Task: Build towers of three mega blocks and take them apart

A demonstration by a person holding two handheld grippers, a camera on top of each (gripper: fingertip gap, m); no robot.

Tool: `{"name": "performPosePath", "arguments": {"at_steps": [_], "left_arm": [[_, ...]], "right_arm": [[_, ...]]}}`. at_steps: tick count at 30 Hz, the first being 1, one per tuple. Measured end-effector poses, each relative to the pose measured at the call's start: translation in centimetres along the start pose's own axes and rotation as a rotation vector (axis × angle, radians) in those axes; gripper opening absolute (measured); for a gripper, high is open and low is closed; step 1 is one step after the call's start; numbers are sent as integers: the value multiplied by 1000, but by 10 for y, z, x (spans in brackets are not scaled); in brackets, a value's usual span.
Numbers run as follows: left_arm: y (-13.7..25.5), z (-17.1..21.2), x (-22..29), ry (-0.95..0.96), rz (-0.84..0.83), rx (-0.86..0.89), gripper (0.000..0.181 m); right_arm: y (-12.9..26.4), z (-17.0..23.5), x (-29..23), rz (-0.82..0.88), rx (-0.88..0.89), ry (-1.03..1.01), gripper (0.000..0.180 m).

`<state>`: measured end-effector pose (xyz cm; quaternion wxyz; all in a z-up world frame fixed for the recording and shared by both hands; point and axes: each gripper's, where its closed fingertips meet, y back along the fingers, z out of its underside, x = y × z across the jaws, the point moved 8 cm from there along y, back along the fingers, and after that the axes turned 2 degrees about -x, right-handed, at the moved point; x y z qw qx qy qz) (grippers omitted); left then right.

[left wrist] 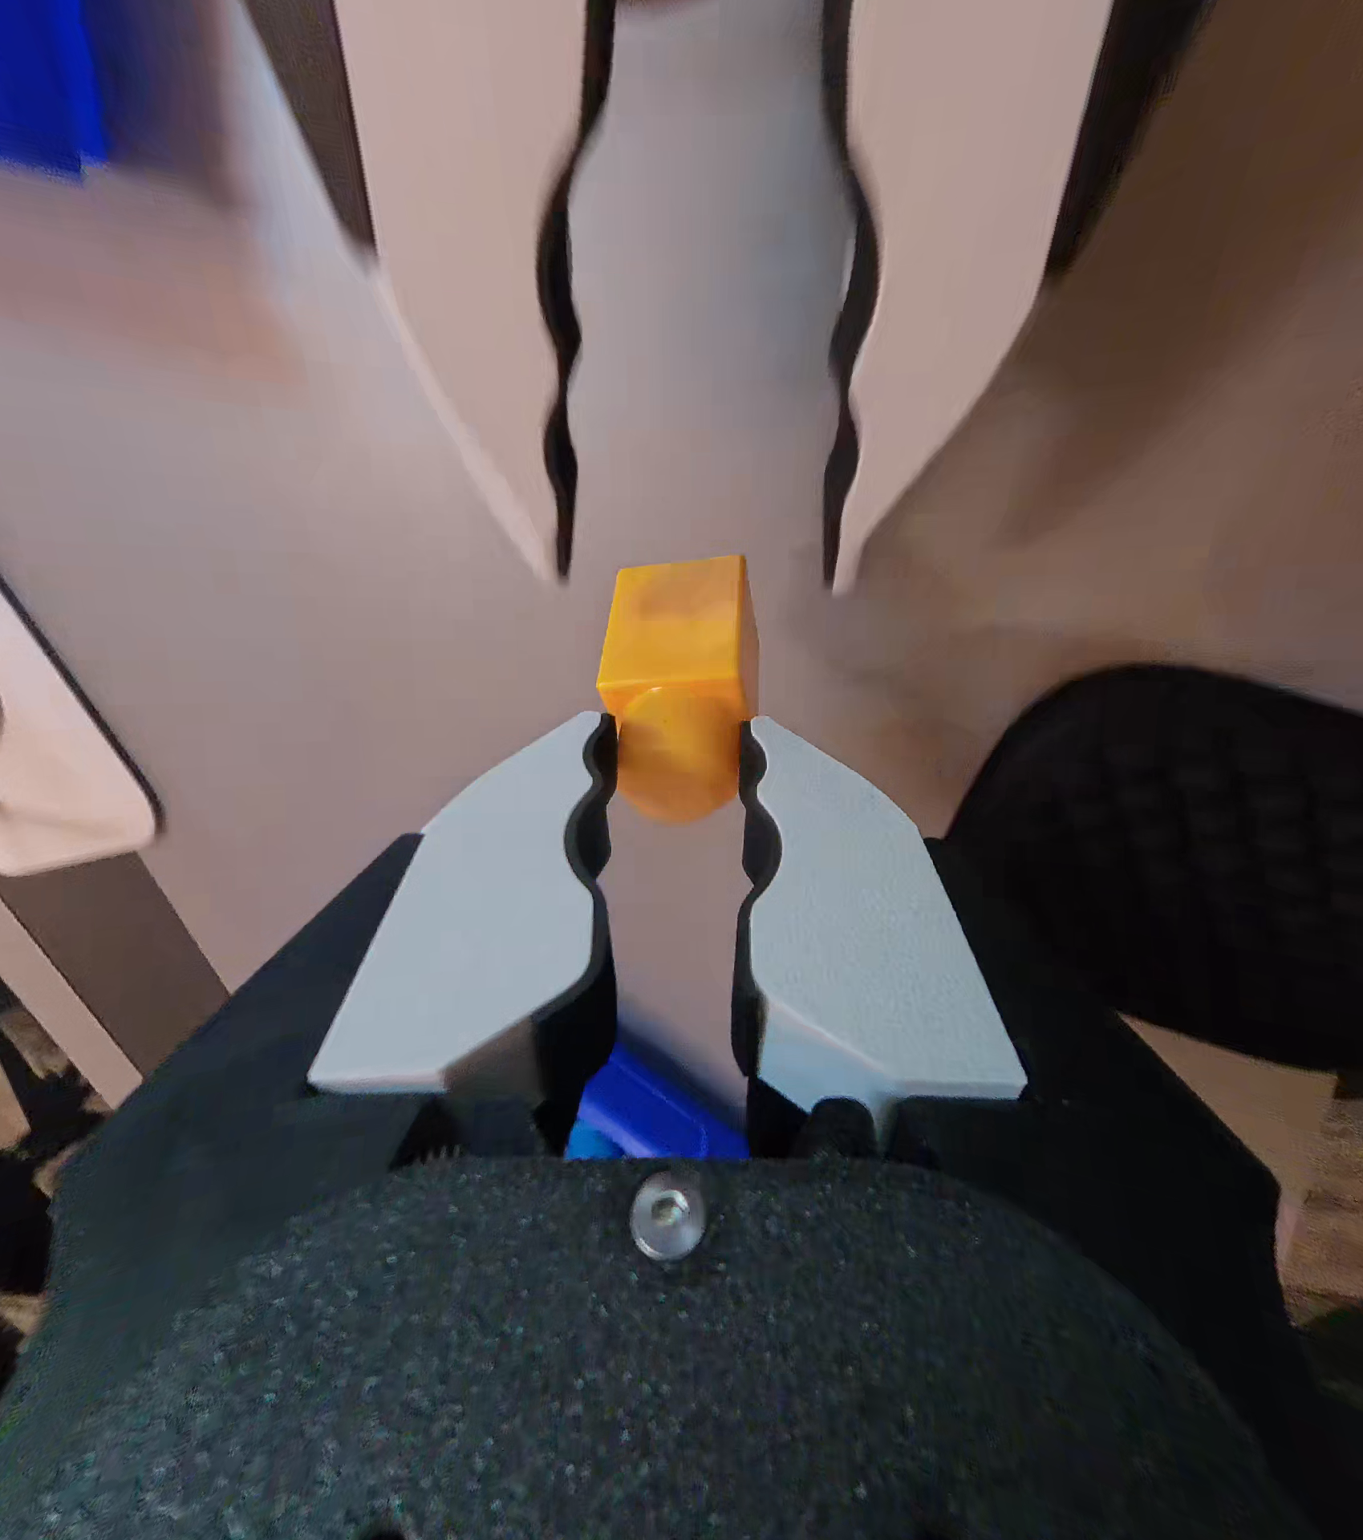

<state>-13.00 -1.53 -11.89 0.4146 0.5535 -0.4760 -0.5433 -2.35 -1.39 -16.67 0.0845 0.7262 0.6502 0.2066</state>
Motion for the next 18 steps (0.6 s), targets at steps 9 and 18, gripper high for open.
{"name": "performPosePath", "arguments": {"at_steps": [9, 18], "left_arm": [[15, -24, -12, 53, -59, 432, 33], [-8, 4, -2, 364, -92, 1059, 32]], "right_arm": [[17, 10, 19, 5, 96, -84, 37], [28, 6, 25, -24, 264, -155, 37]]}}
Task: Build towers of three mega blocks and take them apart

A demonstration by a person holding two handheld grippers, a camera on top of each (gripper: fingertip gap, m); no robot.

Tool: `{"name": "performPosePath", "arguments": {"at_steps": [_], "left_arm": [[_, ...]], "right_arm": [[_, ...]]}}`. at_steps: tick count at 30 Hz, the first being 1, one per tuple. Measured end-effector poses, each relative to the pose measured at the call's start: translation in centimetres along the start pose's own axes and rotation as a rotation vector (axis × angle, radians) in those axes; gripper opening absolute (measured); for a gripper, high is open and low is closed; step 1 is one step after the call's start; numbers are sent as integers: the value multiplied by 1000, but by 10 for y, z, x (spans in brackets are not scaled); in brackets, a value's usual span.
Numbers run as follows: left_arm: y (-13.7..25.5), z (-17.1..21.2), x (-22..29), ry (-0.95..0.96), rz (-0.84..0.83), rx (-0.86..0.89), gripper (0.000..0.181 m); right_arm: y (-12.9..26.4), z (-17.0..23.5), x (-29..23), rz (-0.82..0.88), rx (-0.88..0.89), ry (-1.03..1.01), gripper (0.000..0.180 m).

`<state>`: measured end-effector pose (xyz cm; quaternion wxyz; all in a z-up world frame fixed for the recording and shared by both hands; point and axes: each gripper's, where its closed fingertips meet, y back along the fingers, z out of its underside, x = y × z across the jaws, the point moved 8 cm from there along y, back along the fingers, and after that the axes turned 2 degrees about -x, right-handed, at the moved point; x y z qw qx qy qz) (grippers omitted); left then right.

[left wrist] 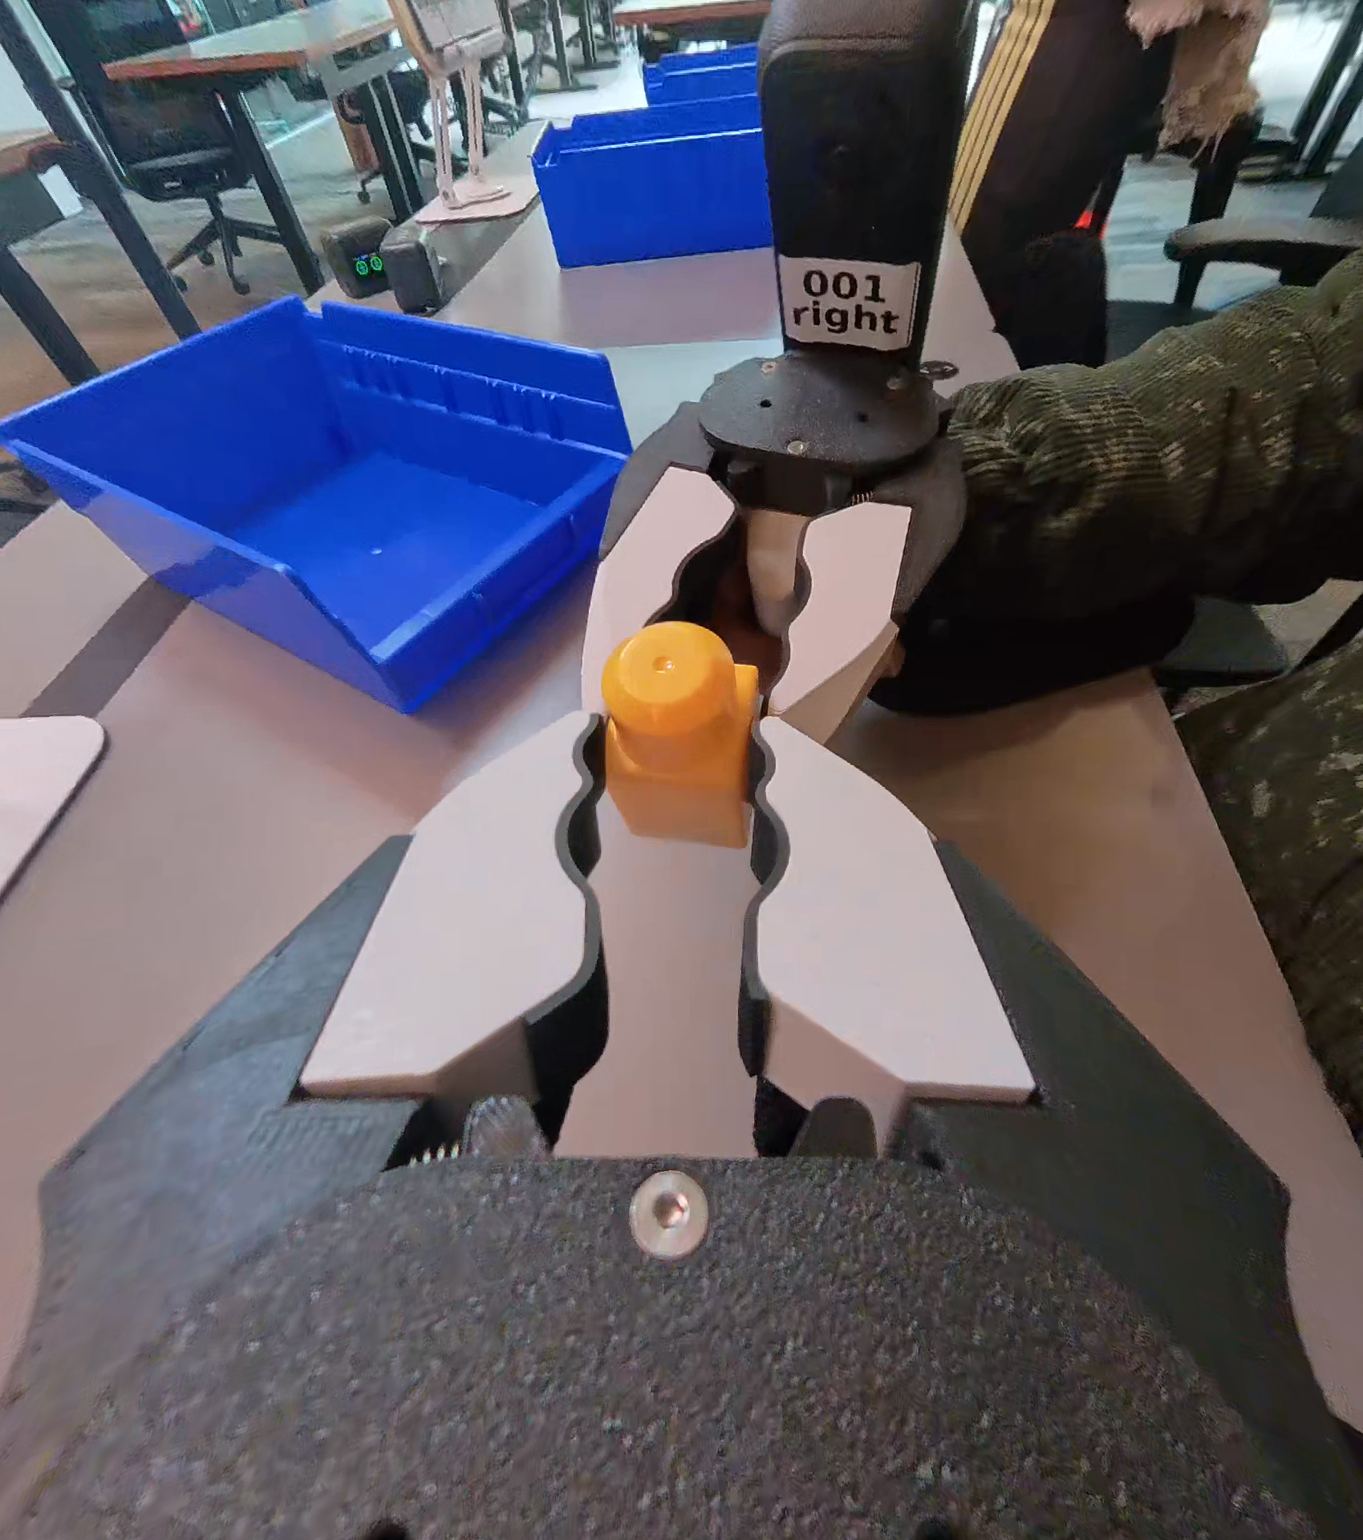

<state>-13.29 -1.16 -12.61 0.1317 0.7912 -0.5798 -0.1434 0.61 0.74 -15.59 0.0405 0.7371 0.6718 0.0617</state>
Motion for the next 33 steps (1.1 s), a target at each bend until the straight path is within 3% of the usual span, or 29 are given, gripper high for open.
{"name": "performPosePath", "arguments": {"at_steps": [13, 23, 33], "left_arm": [[-16, 60, 6, 39, 75, -190, 32], [-27, 75, 10, 6, 72, -281, 32], [-8, 70, 1, 43, 34, -186, 36]], "right_arm": [[-17, 51, -8, -114, -492, 131, 39], [-22, 68, -12, -131, -620, 162, 41], [-21, 71, -10, -125, -641, 159, 32]]}}
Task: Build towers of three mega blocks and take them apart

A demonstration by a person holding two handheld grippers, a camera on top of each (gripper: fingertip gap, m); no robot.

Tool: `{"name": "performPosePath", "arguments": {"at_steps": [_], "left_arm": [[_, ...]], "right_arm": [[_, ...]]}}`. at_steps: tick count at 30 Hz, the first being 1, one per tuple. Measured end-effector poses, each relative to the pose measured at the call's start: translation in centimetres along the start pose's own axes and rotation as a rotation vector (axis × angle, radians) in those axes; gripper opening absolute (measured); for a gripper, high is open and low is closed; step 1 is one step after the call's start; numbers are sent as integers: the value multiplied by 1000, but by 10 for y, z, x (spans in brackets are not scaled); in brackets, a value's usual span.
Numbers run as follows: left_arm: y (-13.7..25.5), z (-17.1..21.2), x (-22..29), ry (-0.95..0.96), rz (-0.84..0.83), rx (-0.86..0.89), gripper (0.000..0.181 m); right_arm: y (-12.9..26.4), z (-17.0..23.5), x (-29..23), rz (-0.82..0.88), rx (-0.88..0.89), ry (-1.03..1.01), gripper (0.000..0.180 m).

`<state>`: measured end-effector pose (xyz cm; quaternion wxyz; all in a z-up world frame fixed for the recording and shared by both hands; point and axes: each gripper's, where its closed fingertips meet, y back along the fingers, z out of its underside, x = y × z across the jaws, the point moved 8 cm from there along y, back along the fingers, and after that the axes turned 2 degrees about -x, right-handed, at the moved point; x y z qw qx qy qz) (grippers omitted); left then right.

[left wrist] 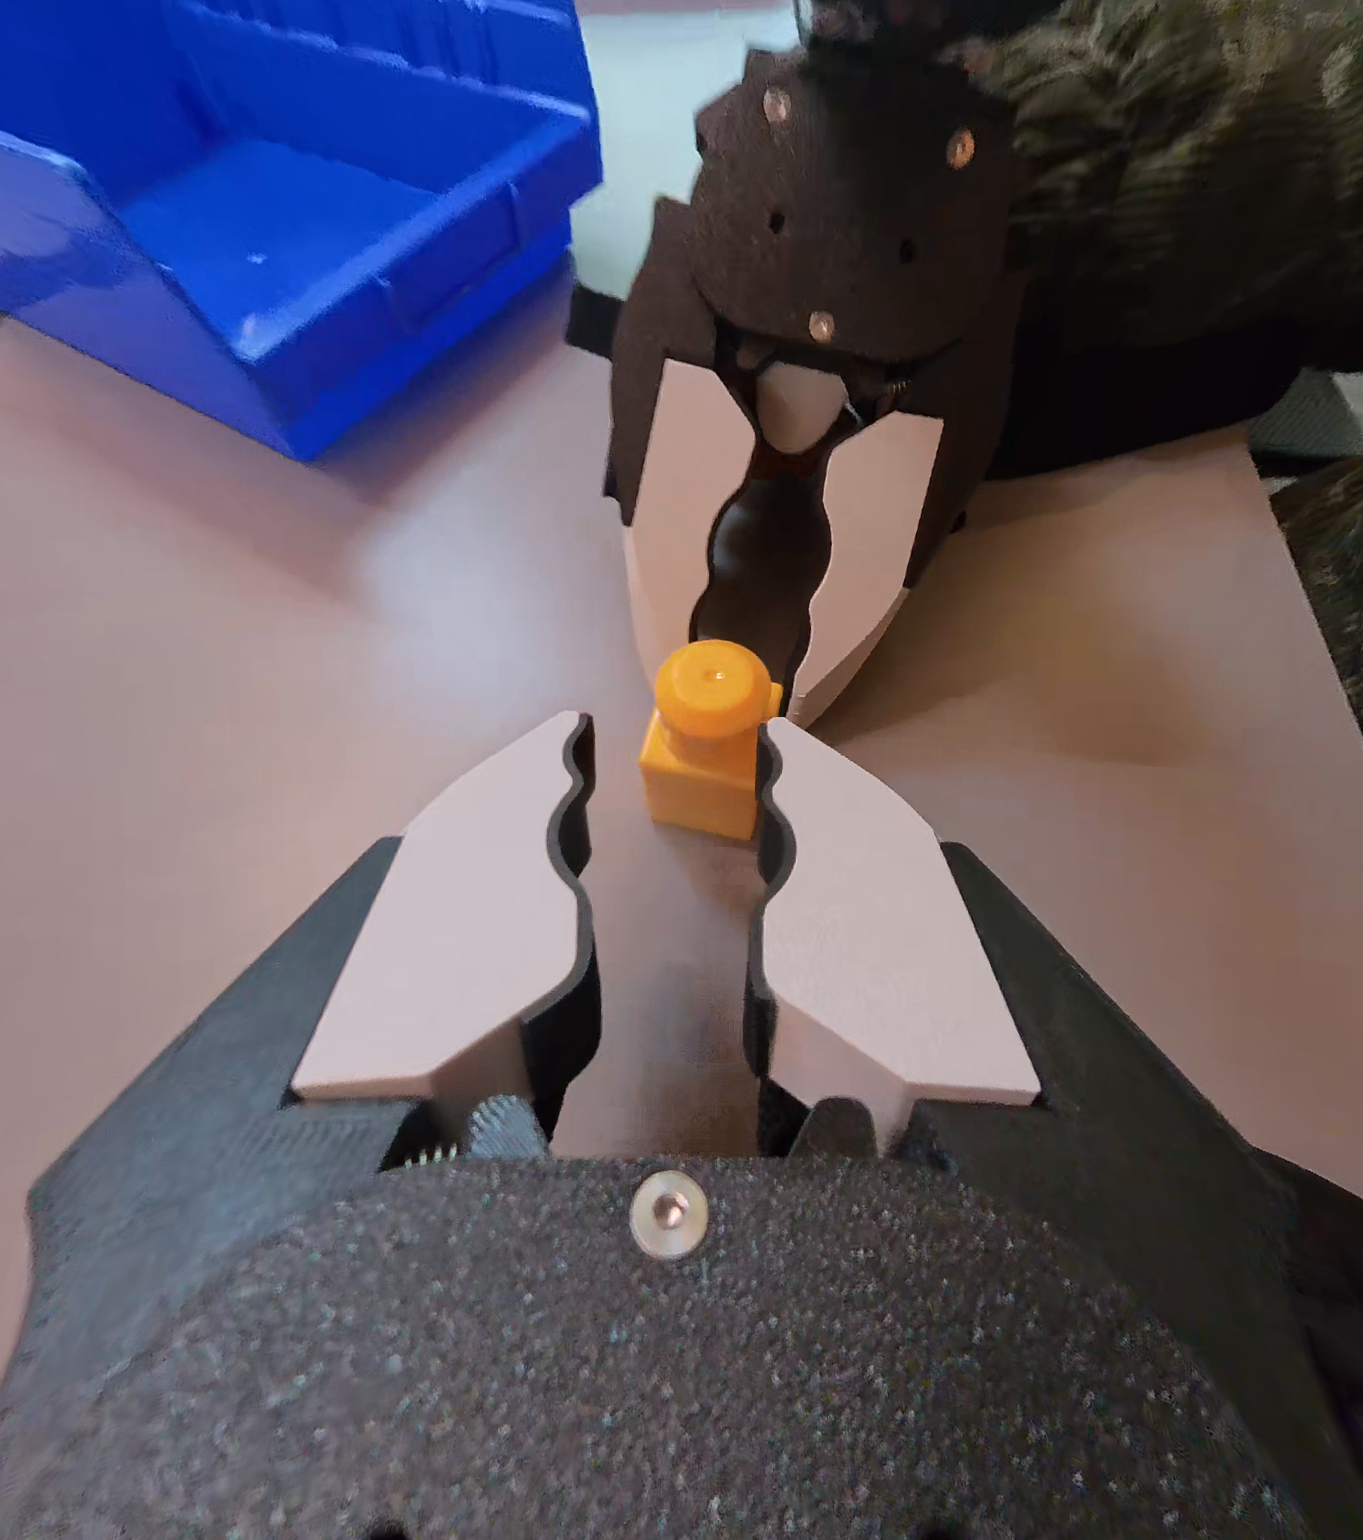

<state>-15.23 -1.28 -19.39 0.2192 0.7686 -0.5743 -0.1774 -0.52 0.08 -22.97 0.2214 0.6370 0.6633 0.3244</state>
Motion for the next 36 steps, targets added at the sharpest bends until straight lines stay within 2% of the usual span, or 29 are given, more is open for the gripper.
{"name": "performPosePath", "arguments": {"at_steps": [5, 10, 16, 19, 22, 26, 30, 36], "left_arm": [[35, -2, -13, 38, -145, 120, 36], [94, -13, -22, 65, -400, 230, 32], [167, -9, -30, 117, -645, 176, 28], [196, 1, -40, 168, -713, 63, 31], [225, 15, -55, 214, -750, -126, 37], [248, 39, -76, 296, -683, -359, 39], [241, 62, -87, 321, -540, -637, 40], [211, 78, -97, 228, -363, -1002, 41]], "right_arm": [[0, 0, 0, -5, 5, -7, 32], [0, 1, 1, -17, 12, -17, 35], [-1, 1, 0, -27, 17, -31, 44], [-1, 0, 0, -27, 12, -29, 49], [-1, 0, -1, -32, 12, -31, 53], [-2, -1, -1, -34, 12, -33, 57], [-2, -1, -1, -35, 13, -35, 58], [-2, 0, -1, -34, 15, -38, 58]]}}
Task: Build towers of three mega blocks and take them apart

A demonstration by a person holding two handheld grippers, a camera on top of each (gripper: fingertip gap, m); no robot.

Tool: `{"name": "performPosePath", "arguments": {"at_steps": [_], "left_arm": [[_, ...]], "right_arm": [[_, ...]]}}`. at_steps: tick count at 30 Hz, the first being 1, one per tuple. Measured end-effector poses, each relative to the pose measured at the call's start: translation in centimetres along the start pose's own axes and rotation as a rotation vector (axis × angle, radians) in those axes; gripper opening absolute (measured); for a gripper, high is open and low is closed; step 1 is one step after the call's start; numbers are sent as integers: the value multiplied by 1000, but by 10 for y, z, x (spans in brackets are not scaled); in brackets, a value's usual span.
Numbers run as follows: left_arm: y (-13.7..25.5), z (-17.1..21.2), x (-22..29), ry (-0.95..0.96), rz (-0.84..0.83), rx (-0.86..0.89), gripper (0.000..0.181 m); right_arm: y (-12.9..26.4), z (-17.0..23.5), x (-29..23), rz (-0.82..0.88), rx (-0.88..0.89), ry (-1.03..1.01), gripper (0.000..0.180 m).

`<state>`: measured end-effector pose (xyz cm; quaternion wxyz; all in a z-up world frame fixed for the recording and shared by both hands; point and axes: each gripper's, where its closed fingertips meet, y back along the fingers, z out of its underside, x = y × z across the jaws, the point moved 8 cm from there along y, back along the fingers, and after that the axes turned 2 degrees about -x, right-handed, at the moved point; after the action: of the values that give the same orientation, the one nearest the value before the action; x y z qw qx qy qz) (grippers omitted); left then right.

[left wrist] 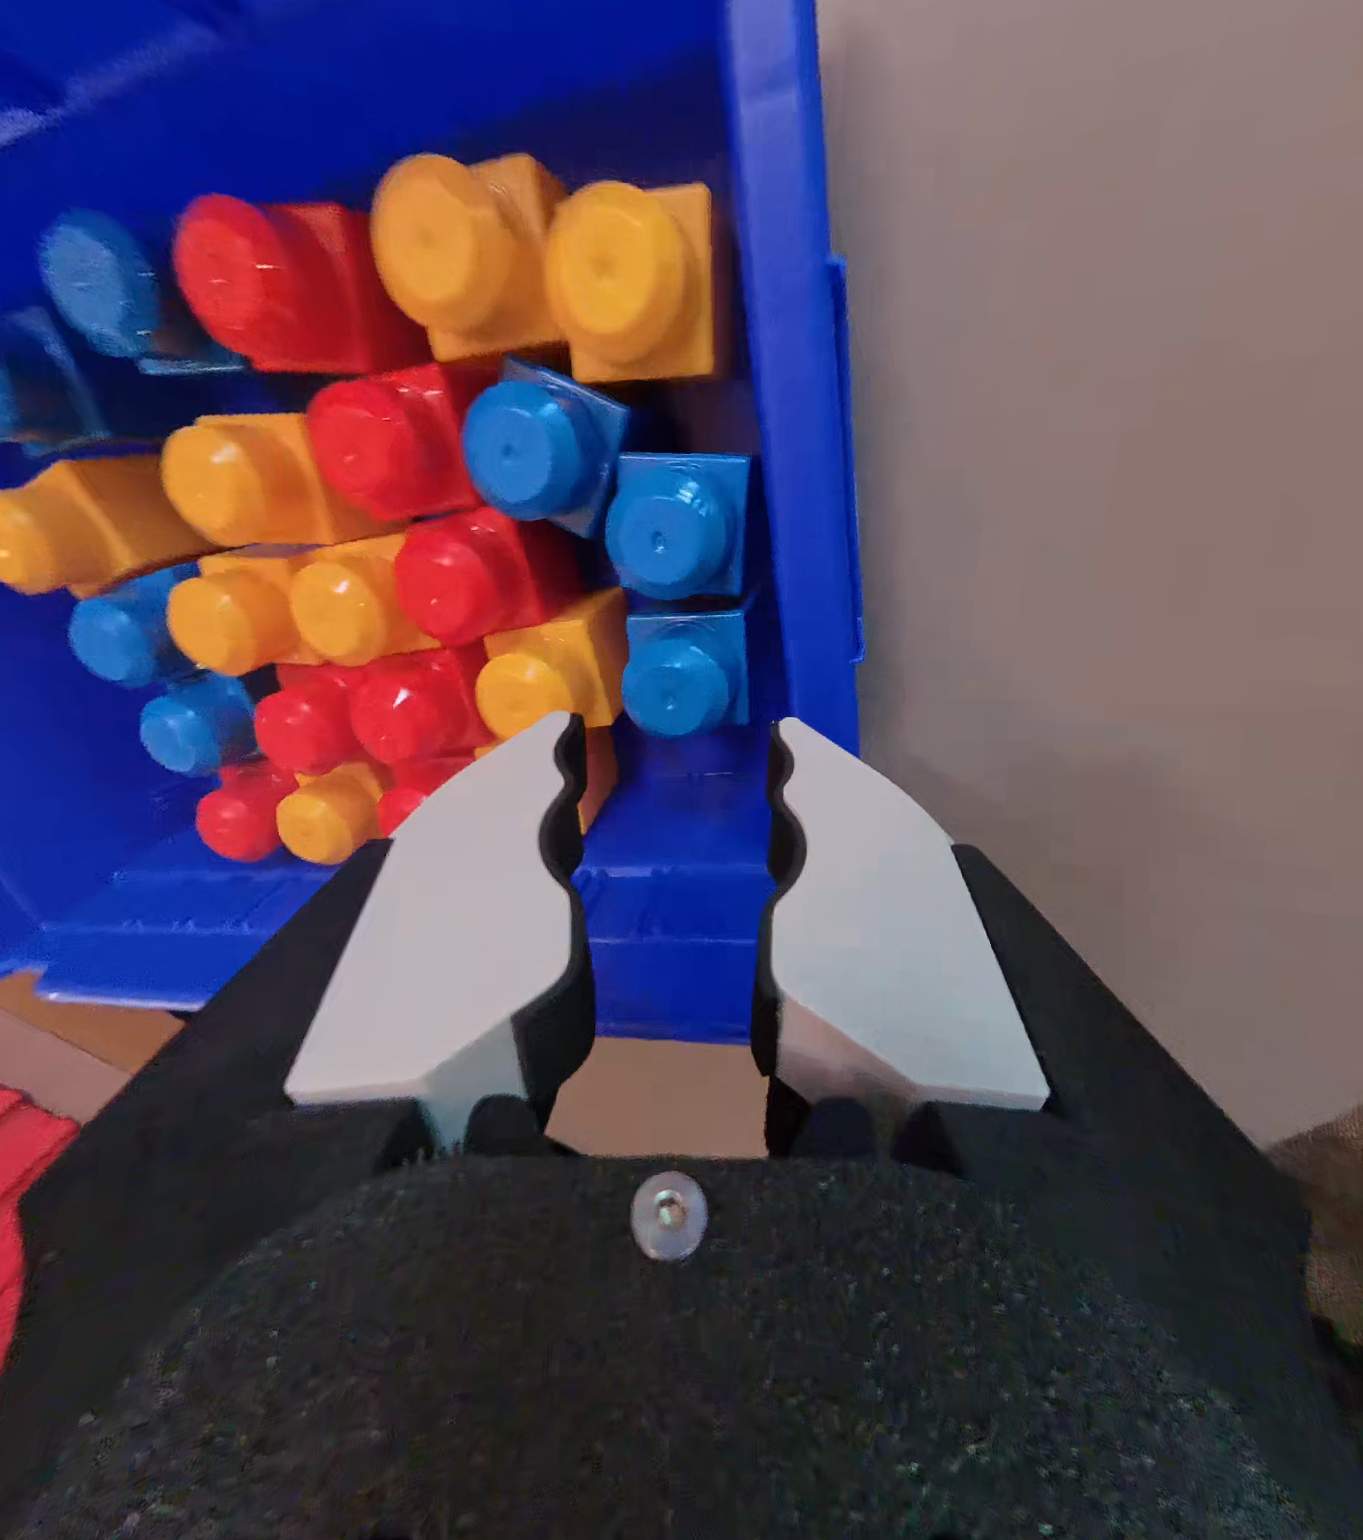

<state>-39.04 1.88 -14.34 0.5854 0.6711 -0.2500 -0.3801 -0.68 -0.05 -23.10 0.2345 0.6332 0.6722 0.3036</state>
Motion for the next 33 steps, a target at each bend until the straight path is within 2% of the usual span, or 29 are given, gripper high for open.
{"name": "performPosePath", "arguments": {"at_steps": [5, 7, 9, 14, 20, 23, 24, 28, 33], "left_arm": [[-19, -10, -5, -71, 44, -158, 40], [-26, -12, -6, -82, 61, -181, 31], [-30, -13, -6, -84, 80, -202, 29], [-10, -13, -8, -86, 9, -181, 29], [65, -34, 16, -144, -98, 67, 29], [94, -57, 44, -237, -83, 224, 29], [100, -66, 56, -272, -70, 270, 29], [112, -100, 97, -405, -38, 397, 29], [117, -133, 132, -484, 53, 492, 29]], "right_arm": [[0, 0, 0, -1, 2, -3, 59], [-1, 0, 1, -4, 5, -9, 59], [-1, 0, 1, -4, 8, -14, 59], [-2, 0, 1, 1, 9, -17, 61], [-5, -3, 2, 2, 13, -21, 60], [-6, -4, 2, 8, 17, -11, 45], [-6, -5, 2, 16, 20, -3, 35], [-5, -8, 0, 22, 39, 10, 35], [6, -11, 4, 37, 81, -14, 34]]}}
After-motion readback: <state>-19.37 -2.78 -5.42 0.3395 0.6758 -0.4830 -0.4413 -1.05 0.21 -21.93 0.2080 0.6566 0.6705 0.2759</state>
